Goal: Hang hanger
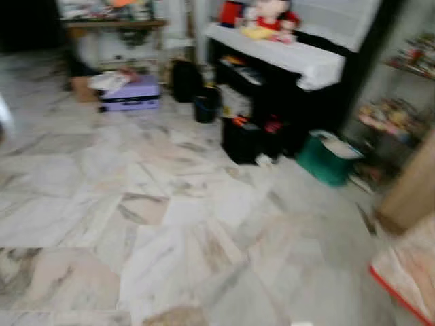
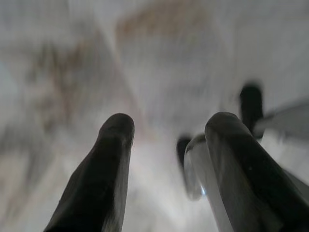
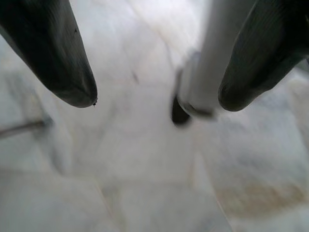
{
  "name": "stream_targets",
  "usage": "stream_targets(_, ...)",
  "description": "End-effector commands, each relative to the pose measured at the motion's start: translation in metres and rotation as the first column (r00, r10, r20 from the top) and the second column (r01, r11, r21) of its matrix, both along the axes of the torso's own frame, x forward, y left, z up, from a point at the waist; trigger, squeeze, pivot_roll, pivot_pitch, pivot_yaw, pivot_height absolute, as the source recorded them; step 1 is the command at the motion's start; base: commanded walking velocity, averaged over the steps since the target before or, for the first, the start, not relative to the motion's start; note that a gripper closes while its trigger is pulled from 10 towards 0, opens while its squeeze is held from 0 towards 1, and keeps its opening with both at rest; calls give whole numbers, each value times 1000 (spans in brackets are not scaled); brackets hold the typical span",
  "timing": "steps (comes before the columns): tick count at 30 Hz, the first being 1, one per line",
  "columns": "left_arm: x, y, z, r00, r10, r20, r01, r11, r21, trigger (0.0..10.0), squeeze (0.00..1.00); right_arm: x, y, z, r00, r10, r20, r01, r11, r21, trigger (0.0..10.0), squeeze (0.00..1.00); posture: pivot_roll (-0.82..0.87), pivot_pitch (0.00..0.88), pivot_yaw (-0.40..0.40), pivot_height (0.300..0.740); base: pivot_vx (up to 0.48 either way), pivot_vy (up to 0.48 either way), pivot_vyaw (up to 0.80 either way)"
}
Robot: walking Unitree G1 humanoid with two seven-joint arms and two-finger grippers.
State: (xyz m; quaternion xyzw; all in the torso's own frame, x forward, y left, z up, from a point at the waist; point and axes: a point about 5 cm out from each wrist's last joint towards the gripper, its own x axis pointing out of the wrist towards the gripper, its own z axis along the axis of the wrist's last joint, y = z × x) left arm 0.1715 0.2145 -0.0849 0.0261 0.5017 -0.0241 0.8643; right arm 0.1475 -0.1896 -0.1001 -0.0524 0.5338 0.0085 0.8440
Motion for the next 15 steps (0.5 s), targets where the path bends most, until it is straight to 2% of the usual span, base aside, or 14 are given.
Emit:
stream_targets(1,-37,23,-9,984,176,-8,-175,982,67,10000,0,9,-60,18,933,-331,145,314,941,127,10000,0,197,0,-38,740,0,0,-788)
stream_targets(2,-31,26,-7,985,175,6,-175,982,69,10000,0,10,-58,17,930,-338,146,320,938,134,10000,0,202,0,-35,740,0,0,-788)
stream_targets(6,-26,27,-4,987,162,17,-162,984,72,10000,0,11,-54,17,919,-366,146,346,927,145,10000,0,224,0,-36,740,0,0,-788)
stream_targets(15,-33,29,-6,984,179,-6,-178,981,74,10000,0,14,-51,17,927,-345,150,323,934,150,10000,0,220,0,-31,740,0,0,-788)
